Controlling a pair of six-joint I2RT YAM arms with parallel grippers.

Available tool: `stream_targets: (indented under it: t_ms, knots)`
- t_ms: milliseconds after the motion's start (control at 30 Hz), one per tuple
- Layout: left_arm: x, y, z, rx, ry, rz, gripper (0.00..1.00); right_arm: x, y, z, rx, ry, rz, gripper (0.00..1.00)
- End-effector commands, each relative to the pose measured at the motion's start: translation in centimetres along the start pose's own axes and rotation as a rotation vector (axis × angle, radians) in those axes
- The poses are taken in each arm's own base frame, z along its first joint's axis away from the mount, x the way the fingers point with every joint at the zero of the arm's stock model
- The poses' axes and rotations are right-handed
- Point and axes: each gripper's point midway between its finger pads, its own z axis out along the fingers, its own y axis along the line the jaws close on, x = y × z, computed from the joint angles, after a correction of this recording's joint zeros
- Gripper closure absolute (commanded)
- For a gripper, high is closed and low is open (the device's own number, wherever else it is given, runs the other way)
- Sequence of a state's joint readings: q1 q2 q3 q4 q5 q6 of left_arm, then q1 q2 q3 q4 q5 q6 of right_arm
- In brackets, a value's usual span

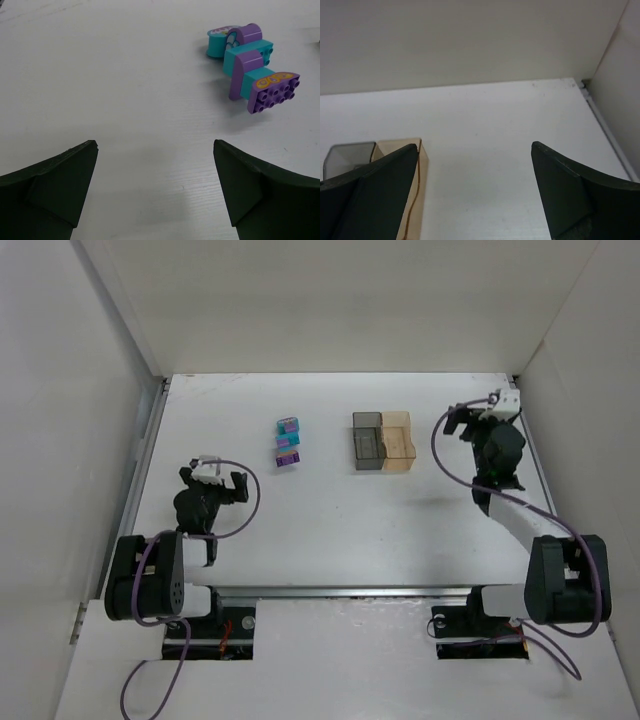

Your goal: Sort the legos into containers by color

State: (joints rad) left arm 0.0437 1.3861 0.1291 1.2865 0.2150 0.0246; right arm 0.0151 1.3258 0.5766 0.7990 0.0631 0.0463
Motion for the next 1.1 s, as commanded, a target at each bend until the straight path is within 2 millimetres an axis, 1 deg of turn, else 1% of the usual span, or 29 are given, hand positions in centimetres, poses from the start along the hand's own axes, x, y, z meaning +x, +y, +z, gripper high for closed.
stream_targets:
  t_ms: [0, 33, 67, 100, 133, 167, 200, 233, 267, 300, 333, 367, 400, 467, 500, 533, 567, 600, 633, 733, 767, 800, 833, 867, 900, 933, 1000, 1033, 1067]
  knots:
    - [-6.8, -2.4, 1.4, 0.192, -0.154, 0.111, 0.00, -4.7, 1.5, 1.2, -0.043, 0.043, -0.101, 0.00]
    - [-11.4, -4.2, 2.4, 0.321, -0.203, 0.177, 0.00, -5.4, 1.6, 1.1, -0.038, 0.059, -0.155, 0.00]
    - [-12.1, -5.3, 2.9, 0.413, -0.167, 0.239, 0.00, -6.4, 2.3, 1.2, -0.029, 0.046, -0.185, 0.00]
    - [-10.4, -5.7, 3.0, 0.490, -0.056, 0.341, 0.00, -9.2, 2.9, 1.4, -0.028, -0.007, -0.209, 0.00]
    - [-11.5, -6.2, 3.5, 0.525, -0.044, 0.389, 0.00, -10.5, 3.2, 1.2, -0.024, -0.029, -0.270, 0.00]
    - [-15.2, -6.1, 5.1, 0.467, -0.079, 0.469, 0.00, -11.7, 3.6, 1.2, -0.016, -0.051, -0.287, 0.00]
    - [-16.1, -5.5, 5.8, 0.395, -0.064, 0.514, 0.00, -12.4, 4.1, 1.0, 0.014, -0.052, -0.295, 0.00]
    - [-17.8, -4.5, 6.5, 0.299, -0.085, 0.620, 0.00, -15.0, 4.4, 1.1, 0.034, -0.092, -0.291, 0.00]
    - [-19.0, -1.5, 7.3, 0.096, -0.051, 0.712, 0.00, -14.8, 4.6, 1.2, 0.044, -0.053, -0.308, 0.00]
    - [-21.7, -2.4, 7.6, 0.045, -0.089, 0.815, 0.00, -15.4, 5.0, 1.1, 0.071, -0.042, -0.317, 0.00]
    - [-23.4, -1.8, 7.7, -0.027, -0.098, 0.911, 0.00, -17.6, 5.4, 1.1, 0.088, -0.066, -0.314, 0.00]
    - [-24.4, -0.1, 7.9, -0.133, -0.053, 1.031, 0.00, -17.0, 5.5, 1.2, 0.099, -0.022, -0.371, 0.00]
    - [-28.0, 0.1, 7.9, -0.200, -0.098, 1.037, 0.00, -17.5, 4.9, 1.0, 0.163, -0.009, -0.407, 0.00]
    - [-31.1, 0.8, 8.0, -0.312, -0.123, 0.933, 0.00, -17.8, 6.1, 0.8, 0.198, 0.006, -0.490, 0.00]
    - [-33.7, 1.8, 7.9, -0.441, -0.154, 0.744, 0.00, -18.0, 5.9, 0.8, 0.239, 0.017, -0.512, 0.00]
    - [-34.5, 1.9, 7.8, -0.502, -0.167, 0.650, 0.00, -18.1, 4.8, 0.5, 0.338, 0.034, -0.476, 0.00]
    - [-34.3, 2.0, 8.1, -0.525, -0.138, 0.607, 0.00, -19.1, 4.5, 0.6, 0.383, 0.018, -0.426, 0.00]
    - [-32.9, 1.7, 9.4, -0.487, -0.081, 0.614, 0.00, -18.3, 5.0, 0.9, 0.385, 0.039, -0.410, 0.00]
    - [-33.1, 0.0, 10.0, -0.435, -0.070, 0.596, 0.00, -18.2, 6.5, 1.2, 0.306, 0.047, -0.427, 0.00]
    - [-27.4, -3.0, 12.1, -0.295, 0.115, 0.600, 0.00, -15.8, 10.2, 2.2, 0.108, 0.142, -0.427, 0.00]
    - [-27.2, -4.9, 12.5, -0.239, 0.130, 0.579, 0.00, -15.2, 11.7, 2.5, 0.028, 0.159, -0.393, 0.00]
    - [-24.5, -6.1, 12.3, -0.180, 0.228, 0.520, 0.00, -16.0, 12.5, 2.9, -0.007, 0.162, -0.346, 0.00]
    - [-22.2, -7.9, 13.4, -0.082, 0.283, 0.479, 0.00, -13.0, 13.8, 3.3, -0.054, 0.263, -0.296, 0.00]
    - [-21.8, -8.8, 13.7, -0.046, 0.301, 0.430, 0.00, -12.1, 14.8, 3.5, -0.110, 0.303, -0.254, 0.00]
    - [-20.2, -9.8, 13.9, -0.013, 0.340, 0.396, 0.00, -11.9, 15.5, 3.7, -0.131, 0.322, -0.221, 0.00]
    - [-19.0, -10.3, 14.3, -0.009, 0.360, 0.334, 0.00, -9.7, 16.0, 3.8, -0.137, 0.385, -0.189, 0.00]
    - [-16.2, -11.3, 15.7, -0.002, 0.419, 0.308, 0.00, -8.9, 17.0, 3.4, -0.125, 0.389, -0.160, 0.00]
    - [-14.8, -12.1, 15.6, 0.008, 0.464, 0.301, 0.00, -6.9, 17.2, 3.1, -0.123, 0.418, -0.166, 0.00]
    - [-12.6, -12.8, 16.2, 0.005, 0.518, 0.271, 0.00, -6.8, 17.6, 2.8, -0.128, 0.409, -0.139, 0.00]
